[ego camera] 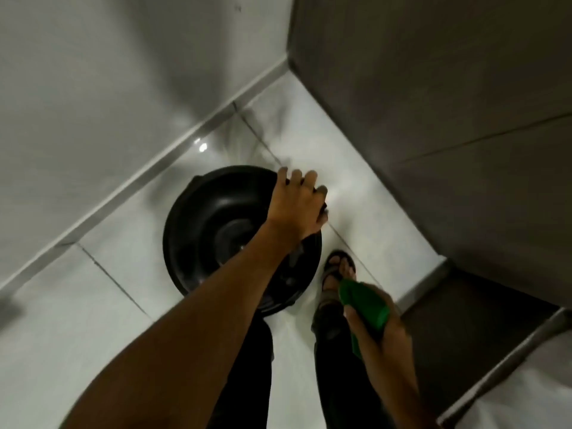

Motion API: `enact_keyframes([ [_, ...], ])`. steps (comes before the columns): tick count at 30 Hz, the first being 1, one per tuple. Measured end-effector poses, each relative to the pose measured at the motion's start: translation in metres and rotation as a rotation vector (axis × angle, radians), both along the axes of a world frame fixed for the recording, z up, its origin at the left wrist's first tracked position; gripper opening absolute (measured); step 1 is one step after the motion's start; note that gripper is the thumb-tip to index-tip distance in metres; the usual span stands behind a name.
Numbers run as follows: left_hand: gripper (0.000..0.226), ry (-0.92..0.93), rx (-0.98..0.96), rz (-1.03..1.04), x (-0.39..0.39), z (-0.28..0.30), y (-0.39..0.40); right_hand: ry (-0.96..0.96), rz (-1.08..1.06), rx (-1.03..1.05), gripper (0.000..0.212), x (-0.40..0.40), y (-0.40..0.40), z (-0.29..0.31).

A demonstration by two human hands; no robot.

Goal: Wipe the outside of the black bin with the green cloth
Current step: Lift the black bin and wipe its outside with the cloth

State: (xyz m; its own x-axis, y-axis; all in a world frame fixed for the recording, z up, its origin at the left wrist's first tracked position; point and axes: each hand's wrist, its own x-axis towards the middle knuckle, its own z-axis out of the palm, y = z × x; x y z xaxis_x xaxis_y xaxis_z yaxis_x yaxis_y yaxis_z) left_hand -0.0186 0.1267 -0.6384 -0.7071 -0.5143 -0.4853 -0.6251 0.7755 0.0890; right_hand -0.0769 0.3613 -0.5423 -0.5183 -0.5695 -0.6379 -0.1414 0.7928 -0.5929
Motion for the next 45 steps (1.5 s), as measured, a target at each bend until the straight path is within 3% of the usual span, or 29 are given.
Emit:
enact_keyframes([
  [3, 0.053, 0.129, 0.014, 0.117, 0.056, 0.005, 0.001, 0.013, -0.045, -0.025, 0.037, 0.001, -0.007, -0.027],
  [5, 0.048, 0.295, -0.061, 0.258, 0.111, 0.019, 0.004, 0.007, -0.09, -0.105, 0.035, 0.012, -0.029, -0.028],
  [7, 0.048, 0.343, -0.106, 0.432, 0.173, 0.034, 0.008, -0.033, -0.101, -0.142, 0.036, 0.032, -0.059, -0.033],
  [10, 0.058, 0.372, -0.164, 0.56, 0.242, 0.045, 0.016, -0.114, 0.053, -0.189, 0.022, 0.083, -0.104, -0.047],
  [12, 0.058, 0.434, -0.226, 0.579, 0.267, 0.038, 0.022, -0.142, 0.243, -0.262, 0.027, 0.129, -0.129, -0.063],
  [14, 0.057, 0.517, -0.256, 0.582, 0.282, 0.029, 0.026, -0.078, 0.508, -0.296, 0.035, 0.166, -0.145, -0.084],
  [16, 0.052, 0.57, -0.28, 0.604, 0.301, 0.018, 0.03, 0.06, 0.625, -0.332, 0.043, 0.178, -0.158, -0.118],
  [19, 0.04, 0.645, -0.317, 0.648, 0.324, 0.006, 0.045, 0.27, 0.494, -0.213, 0.05, 0.162, -0.189, -0.186],
  [22, 0.035, 0.676, -0.344, 0.669, 0.321, 0.002, 0.058, 0.157, 0.25, 0.073, 0.056, 0.134, -0.23, -0.235],
  [25, 0.033, 0.666, -0.366, 0.725, 0.31, 0.003, 0.065, 0.079, 0.302, 0.075, 0.055, 0.137, -0.234, -0.217],
  [29, 0.033, 0.691, -0.391, 0.694, 0.296, 0.009, 0.074, 0.037, 0.605, -0.307, 0.044, 0.188, -0.174, -0.131],
  [31, 0.034, 0.709, -0.388, 0.67, 0.289, 0.009, 0.074, 0.034, 0.665, -0.429, 0.038, 0.195, -0.163, -0.12],
  [33, 0.034, 0.727, -0.389, 0.658, 0.283, 0.01, 0.07, 0.106, 0.68, -0.377, 0.039, 0.18, -0.183, -0.141],
  [35, 0.032, 0.752, -0.38, 0.642, 0.277, 0.012, 0.064, 0.182, 0.592, -0.182, 0.043, 0.156, -0.222, -0.172],
  [38, 0.031, 0.769, -0.352, 0.662, 0.267, 0.014, 0.052, 0.091, 0.464, 0.015, 0.048, 0.142, -0.264, -0.192],
  [43, 0.036, 0.751, -0.323, 0.742, 0.261, 0.018, 0.044, -0.151, 0.649, -0.394, 0.042, 0.165, -0.204, -0.122],
  [45, 0.038, 0.761, -0.327, 0.709, 0.26, 0.017, 0.046, -0.163, 0.632, -0.441, 0.041, 0.161, -0.19, -0.127],
])
